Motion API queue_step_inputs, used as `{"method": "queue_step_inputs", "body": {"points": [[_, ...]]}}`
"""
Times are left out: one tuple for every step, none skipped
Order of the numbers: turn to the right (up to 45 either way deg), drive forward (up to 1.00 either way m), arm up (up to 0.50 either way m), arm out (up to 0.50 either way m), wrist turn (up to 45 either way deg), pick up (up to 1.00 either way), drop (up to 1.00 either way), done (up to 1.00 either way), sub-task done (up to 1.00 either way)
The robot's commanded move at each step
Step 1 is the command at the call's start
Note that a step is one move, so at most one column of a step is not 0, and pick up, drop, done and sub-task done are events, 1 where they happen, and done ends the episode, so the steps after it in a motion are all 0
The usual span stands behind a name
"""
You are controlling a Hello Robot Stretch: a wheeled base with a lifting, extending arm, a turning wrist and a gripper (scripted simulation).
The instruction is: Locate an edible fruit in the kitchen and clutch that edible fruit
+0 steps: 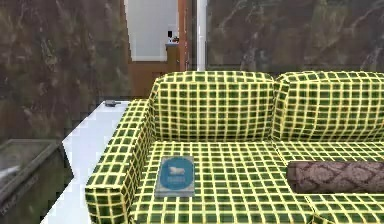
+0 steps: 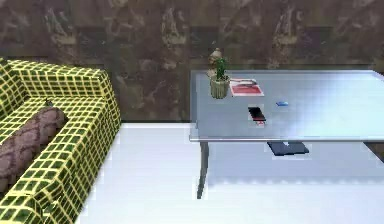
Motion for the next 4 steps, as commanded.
{"method": "queue_step_inputs", "body": {"points": [[-45.0,0.00,0.00,0.00,0.0,0.00,0.00,0.00,0.00],[-9.0,0.00,0.00,0.00,0.0,0.00,0.00,0.00,0.00],[0.0,1.00,0.00,0.00,0.0,0.00,0.00,0.00,0.00],[-15.0,0.00,0.00,0.00,0.0,0.00,0.00,0.00,0.00]]}}
